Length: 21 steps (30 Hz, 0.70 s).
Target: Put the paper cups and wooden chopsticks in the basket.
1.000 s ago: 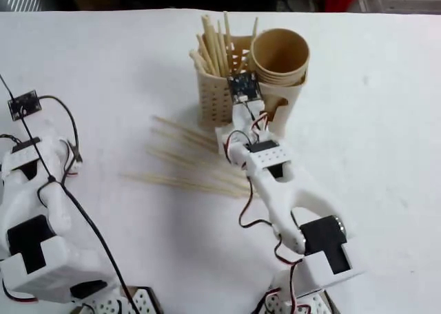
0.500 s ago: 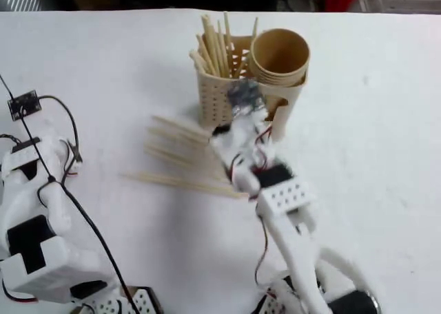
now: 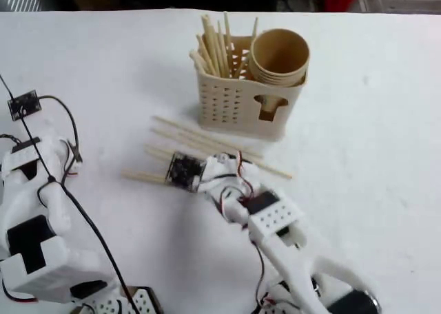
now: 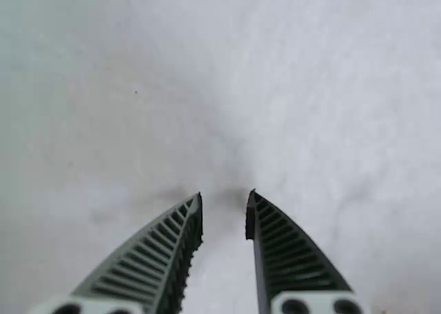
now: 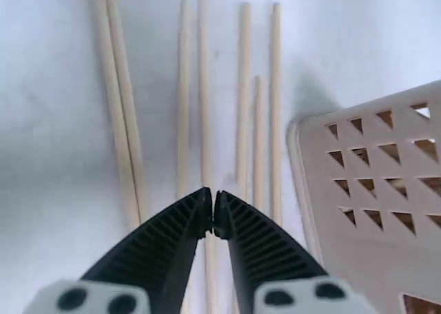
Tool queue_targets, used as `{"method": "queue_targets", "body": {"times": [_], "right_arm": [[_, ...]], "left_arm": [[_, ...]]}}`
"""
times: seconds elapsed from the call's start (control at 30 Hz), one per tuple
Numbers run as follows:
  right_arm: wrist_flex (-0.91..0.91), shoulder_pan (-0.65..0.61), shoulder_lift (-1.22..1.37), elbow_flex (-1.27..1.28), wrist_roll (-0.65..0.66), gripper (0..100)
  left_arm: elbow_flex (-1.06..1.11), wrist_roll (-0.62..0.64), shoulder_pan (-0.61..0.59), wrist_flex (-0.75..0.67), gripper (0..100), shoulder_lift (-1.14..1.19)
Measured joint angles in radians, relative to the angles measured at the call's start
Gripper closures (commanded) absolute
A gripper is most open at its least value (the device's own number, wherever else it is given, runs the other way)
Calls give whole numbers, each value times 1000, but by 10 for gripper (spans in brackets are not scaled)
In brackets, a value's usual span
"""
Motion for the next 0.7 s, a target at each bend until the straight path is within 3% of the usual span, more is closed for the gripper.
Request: {"method": "queue_targets", "body": {"times": [0.33,0.7], "right_arm": [[-23,83,450,-307,-81,980],[-120,153,629,-399,-130,981]], "left_arm": [[0,0,0,0,876,0],[0,0,0,0,877,0]]}}
